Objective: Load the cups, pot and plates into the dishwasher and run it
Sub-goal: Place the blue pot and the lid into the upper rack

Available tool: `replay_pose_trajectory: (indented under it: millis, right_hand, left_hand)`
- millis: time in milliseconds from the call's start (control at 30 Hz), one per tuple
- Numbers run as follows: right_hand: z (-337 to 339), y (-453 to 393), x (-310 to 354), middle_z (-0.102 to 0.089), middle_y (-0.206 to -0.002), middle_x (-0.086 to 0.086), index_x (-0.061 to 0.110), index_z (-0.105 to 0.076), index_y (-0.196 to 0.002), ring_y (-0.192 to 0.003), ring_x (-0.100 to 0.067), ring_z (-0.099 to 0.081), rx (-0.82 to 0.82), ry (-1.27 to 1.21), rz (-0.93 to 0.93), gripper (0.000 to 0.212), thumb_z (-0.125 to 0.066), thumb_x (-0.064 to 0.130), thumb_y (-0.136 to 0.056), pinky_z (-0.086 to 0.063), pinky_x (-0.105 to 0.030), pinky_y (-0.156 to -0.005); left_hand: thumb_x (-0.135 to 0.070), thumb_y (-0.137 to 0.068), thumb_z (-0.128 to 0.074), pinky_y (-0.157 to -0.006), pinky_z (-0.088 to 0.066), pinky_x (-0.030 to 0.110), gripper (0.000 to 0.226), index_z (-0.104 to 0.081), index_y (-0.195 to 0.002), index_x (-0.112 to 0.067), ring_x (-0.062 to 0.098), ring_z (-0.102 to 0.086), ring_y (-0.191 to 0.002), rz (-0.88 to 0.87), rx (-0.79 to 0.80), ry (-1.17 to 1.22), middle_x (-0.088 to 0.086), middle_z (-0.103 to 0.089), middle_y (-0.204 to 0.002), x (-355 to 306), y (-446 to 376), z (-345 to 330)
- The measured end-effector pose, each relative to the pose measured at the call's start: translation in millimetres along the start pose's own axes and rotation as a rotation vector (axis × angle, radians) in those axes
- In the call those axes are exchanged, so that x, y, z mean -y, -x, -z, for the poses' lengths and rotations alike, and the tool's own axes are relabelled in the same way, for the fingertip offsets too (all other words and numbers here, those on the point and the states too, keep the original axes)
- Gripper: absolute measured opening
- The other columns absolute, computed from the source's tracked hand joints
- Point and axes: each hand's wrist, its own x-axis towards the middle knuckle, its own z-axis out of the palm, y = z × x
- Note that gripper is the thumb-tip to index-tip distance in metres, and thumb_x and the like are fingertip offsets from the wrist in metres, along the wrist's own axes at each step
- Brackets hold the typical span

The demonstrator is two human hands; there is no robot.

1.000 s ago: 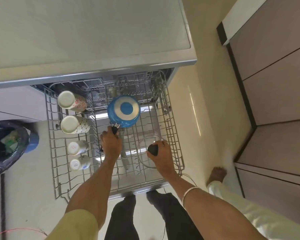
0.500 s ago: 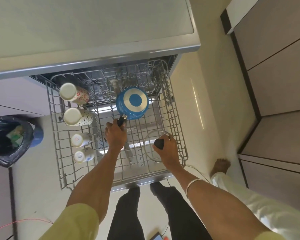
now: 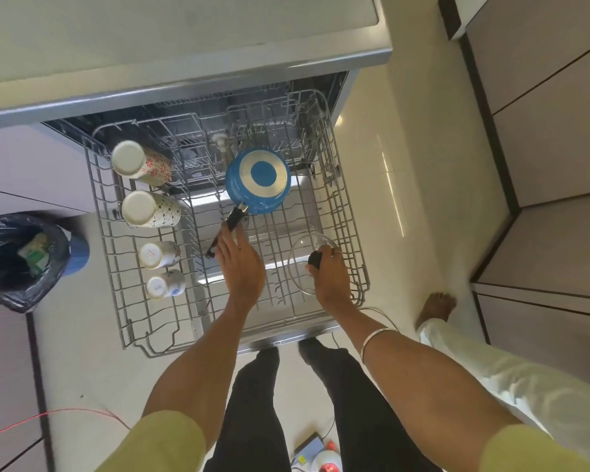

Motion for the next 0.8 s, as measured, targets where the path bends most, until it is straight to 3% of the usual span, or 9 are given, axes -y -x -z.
replay_pose_trajectory:
  millis: [100, 267, 367, 667, 800]
  right_hand:
    - [2, 5, 4, -0.047, -0.138, -0.017, 0.004, -0.039, -0.14, -0.119, -0.03, -0.056, 0.025, 0.045, -0.029, 0.057, -0.064, 0.001, -0.088, -0.054, -0.036, -0.093]
    - [8, 5, 8, -0.043, -0.146, -0.017, 0.001, -0.034, -0.147, -0.131, -0.031, -0.048, 0.04, 0.068, -0.005, 0.068, -0.059, -0.01, -0.085, -0.045, -0.035, -0.105]
    - [13, 10, 13, -0.045, -0.145, -0.015, 0.001, -0.033, -0.148, -0.128, -0.03, -0.05, 0.031, 0.063, 0.004, 0.071, -0.062, -0.009, -0.083, -0.047, -0.033, -0.101]
    - [41, 37, 32, -0.045, -0.144, -0.015, 0.002, -0.035, -0.146, -0.126, -0.032, -0.052, 0.04, 0.088, 0.049, 0.068, -0.062, 0.0, -0.084, -0.049, -0.036, -0.097]
    - [54, 47, 39, -0.049, -0.139, -0.017, 0.001, -0.038, -0.143, -0.123, -0.034, -0.054, 0.054, 0.077, 0.117, 0.064, -0.061, -0.001, -0.083, -0.053, -0.041, -0.095]
  left_hand:
    - [-0.003, -0.093, -0.047, -0.121, -0.021, 0.051, 0.056, -0.035, -0.148, -0.003, 0.036, -0.023, -0.148, -0.091, 0.067, 0.032, 0.022, -0.025, -0.158, -7, 21, -3]
    - [0.004, -0.095, -0.045, -0.12, -0.028, 0.05, 0.051, -0.037, -0.145, 0.003, 0.034, -0.026, -0.148, -0.191, 0.182, 0.117, 0.023, -0.032, -0.156, -11, 45, -3]
    - [0.005, -0.096, -0.044, -0.122, -0.021, 0.046, 0.054, -0.033, -0.148, 0.002, 0.033, -0.025, -0.149, -0.203, 0.222, 0.118, 0.022, -0.03, -0.157, -9, 53, 3]
    - [-0.009, -0.104, -0.036, -0.122, -0.022, 0.047, 0.05, -0.026, -0.152, 0.001, 0.032, -0.022, -0.15, -0.165, 0.251, 0.071, 0.021, -0.027, -0.159, 3, 70, 44]
    - [-0.005, -0.102, -0.036, -0.124, -0.019, 0.044, 0.052, -0.025, -0.152, -0.001, 0.03, -0.021, -0.15, -0.143, 0.245, 0.045, 0.02, -0.029, -0.158, 2, 75, 55]
